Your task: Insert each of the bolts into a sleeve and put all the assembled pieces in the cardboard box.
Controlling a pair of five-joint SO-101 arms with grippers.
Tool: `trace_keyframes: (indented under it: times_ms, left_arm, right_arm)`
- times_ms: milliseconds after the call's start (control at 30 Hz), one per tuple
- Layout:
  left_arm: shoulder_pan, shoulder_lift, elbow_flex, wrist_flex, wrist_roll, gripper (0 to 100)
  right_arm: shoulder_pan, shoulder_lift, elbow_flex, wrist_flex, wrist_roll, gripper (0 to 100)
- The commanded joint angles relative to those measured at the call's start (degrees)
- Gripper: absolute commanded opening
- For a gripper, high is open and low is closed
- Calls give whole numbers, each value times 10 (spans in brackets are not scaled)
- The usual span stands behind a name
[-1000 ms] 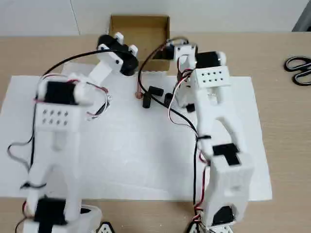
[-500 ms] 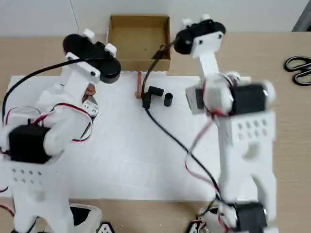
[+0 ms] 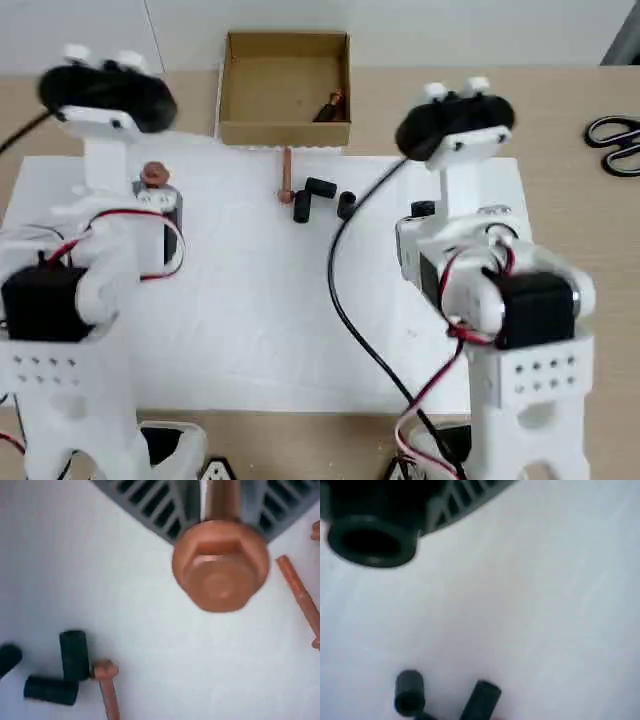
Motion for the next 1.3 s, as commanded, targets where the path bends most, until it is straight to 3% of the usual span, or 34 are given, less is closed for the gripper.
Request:
trace_keyframes:
  times_ms: [0, 267, 533, 933, 1167, 1267]
  left_arm:
    - [12, 30, -5, -26, 51, 6]
    - [44, 81, -6, -72, 112, 6]
    - [137, 62, -6, -114, 122, 6]
    - [215, 65, 1, -139, 171, 6]
    - [236, 60, 124, -267, 172, 6]
    - [259, 47, 147, -283, 174, 6]
  right_arm:
    - [-3, -57, 80, -74, -16, 5]
    - [-27, -189, 323, -287, -15, 4]
    - [-99, -318, 549, -492, -15, 4]
    - [-115, -448, 744, -620, -15, 4]
    - [-147, -508, 805, -619, -18, 4]
    - [-164, -524, 822, -618, -18, 4]
